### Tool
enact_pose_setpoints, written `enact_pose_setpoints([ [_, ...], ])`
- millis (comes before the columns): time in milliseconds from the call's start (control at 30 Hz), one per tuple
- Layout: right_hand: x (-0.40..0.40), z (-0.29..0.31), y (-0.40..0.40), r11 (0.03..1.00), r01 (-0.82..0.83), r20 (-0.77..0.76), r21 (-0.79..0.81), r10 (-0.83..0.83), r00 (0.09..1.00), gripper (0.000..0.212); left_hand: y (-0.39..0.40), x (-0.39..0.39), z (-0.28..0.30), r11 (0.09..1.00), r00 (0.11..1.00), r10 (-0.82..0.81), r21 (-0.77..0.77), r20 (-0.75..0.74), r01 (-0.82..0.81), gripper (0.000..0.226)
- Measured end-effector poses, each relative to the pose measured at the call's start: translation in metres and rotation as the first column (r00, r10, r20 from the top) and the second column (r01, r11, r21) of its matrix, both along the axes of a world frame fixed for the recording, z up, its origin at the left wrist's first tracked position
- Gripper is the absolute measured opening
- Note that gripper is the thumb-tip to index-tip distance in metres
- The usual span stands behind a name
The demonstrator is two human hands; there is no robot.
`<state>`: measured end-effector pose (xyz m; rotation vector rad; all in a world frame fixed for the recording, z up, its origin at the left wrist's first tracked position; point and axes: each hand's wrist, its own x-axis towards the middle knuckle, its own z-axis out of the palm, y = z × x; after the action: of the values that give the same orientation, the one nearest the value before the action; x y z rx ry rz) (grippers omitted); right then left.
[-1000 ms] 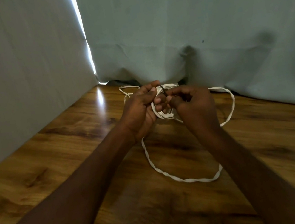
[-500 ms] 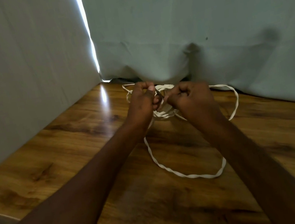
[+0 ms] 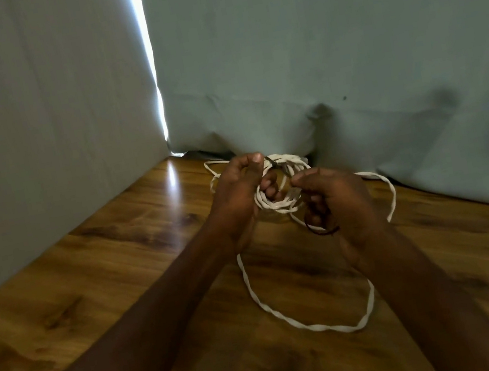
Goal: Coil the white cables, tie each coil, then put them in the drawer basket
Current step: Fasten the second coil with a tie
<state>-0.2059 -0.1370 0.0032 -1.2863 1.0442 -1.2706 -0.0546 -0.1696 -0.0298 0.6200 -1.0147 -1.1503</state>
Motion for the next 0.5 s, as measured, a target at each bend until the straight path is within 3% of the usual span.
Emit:
enact_pose_setpoints([
  [67,0.001,-0.003,-0.002,0.988,0.073,-0.186,-0.133,-0.097,0.978,0.018,0.003,0.002,0.004,0.992,0.99,-0.126,0.004,-0.071,0.126,0.018],
  [167,0.0,-0.011,-0.007,0.931,0.169,-0.389,-0.323,-0.293,0.873,0.015,0.011,-0.001,0.007,0.979,0.977,-0.202,0.008,-0.07,0.203,0.019],
  [267,0.0,-0.016,-0.01,0.905,0.203,-0.406,-0.373,-0.356,0.842,0.01,0.012,-0.003,0.007,0.984,0.982,-0.175,0.008,-0.073,0.176,0.018],
  [500,0.008,-0.005,0.003,0.918,0.014,-0.402,-0.396,-0.188,0.896,0.014,0.009,0.002,0.002,0.988,0.987,0.149,-0.039,0.053,-0.147,0.014],
])
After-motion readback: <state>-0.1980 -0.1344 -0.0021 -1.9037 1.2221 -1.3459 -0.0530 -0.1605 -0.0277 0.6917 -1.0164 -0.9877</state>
